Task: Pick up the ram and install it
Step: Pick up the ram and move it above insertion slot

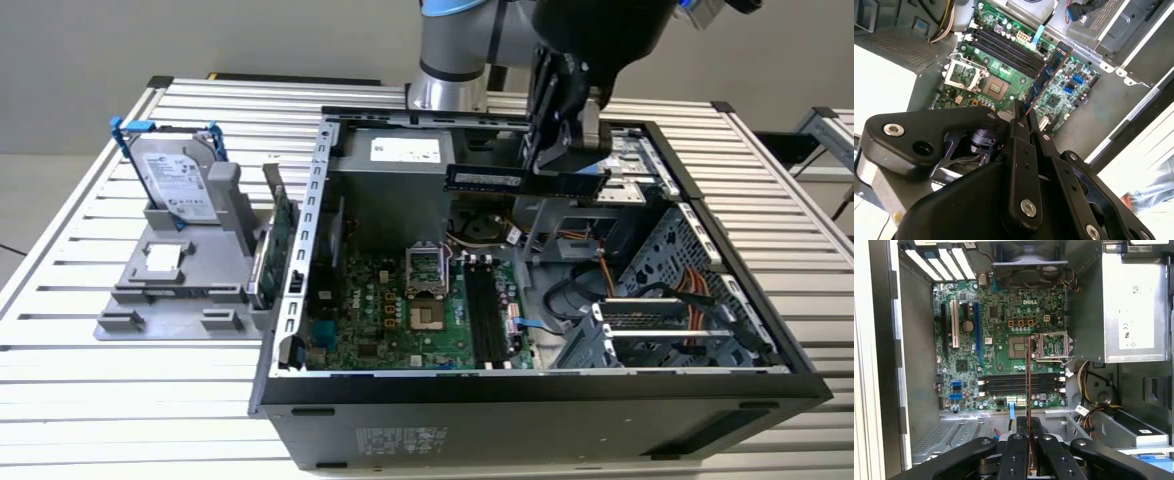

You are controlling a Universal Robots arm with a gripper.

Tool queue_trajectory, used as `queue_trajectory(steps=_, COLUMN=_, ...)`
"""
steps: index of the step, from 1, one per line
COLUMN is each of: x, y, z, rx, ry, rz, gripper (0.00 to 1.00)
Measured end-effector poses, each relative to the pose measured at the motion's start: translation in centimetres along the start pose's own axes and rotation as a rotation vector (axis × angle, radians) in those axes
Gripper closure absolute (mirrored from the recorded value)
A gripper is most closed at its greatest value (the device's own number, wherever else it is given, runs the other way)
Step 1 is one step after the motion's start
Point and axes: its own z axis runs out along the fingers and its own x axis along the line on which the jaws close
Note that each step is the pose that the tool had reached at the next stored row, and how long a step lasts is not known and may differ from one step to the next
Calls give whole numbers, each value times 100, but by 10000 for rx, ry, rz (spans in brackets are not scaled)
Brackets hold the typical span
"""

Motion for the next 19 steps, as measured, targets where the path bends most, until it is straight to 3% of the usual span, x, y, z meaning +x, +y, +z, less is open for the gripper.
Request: queue_trajectory(steps=19, x=-306, y=17, z=7, rx=-2, ry=1, rz=-108, gripper=100)
